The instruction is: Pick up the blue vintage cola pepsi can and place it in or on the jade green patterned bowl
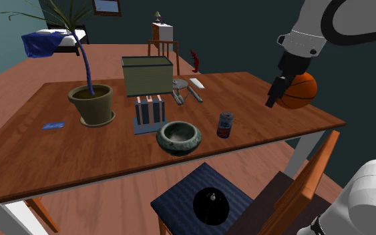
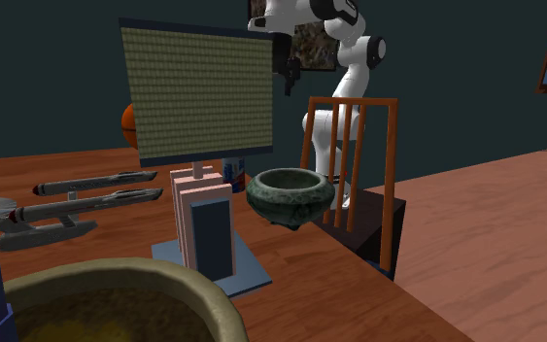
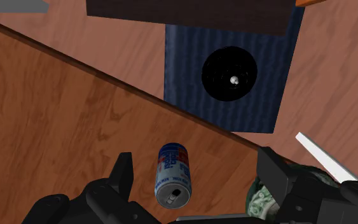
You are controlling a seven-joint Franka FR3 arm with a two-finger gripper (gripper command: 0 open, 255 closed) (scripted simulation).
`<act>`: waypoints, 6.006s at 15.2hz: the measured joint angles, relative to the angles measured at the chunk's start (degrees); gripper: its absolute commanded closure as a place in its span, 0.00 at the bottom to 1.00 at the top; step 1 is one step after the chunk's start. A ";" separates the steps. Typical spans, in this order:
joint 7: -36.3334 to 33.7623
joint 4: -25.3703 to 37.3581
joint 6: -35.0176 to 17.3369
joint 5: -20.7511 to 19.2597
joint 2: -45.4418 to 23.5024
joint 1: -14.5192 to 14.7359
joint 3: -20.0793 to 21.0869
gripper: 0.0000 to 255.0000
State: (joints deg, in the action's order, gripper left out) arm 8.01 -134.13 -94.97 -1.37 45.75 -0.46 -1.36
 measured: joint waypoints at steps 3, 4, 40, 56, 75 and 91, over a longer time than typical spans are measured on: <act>-0.39 0.25 -1.58 0.02 -2.34 -0.16 -0.04 0.00; -1.06 -0.06 -3.03 0.24 -3.87 -0.15 0.30 0.00; -6.51 4.63 -23.19 1.14 -33.70 -1.15 0.90 1.00; -6.60 12.40 -13.01 1.17 -31.51 -1.06 1.01 1.00; -6.58 27.48 1.48 1.19 -32.10 -1.05 1.03 1.00; -26.80 47.19 7.69 1.07 -45.72 7.47 12.86 1.00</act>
State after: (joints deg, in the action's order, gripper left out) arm -18.79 -86.94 -87.28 -0.30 0.03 7.00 11.50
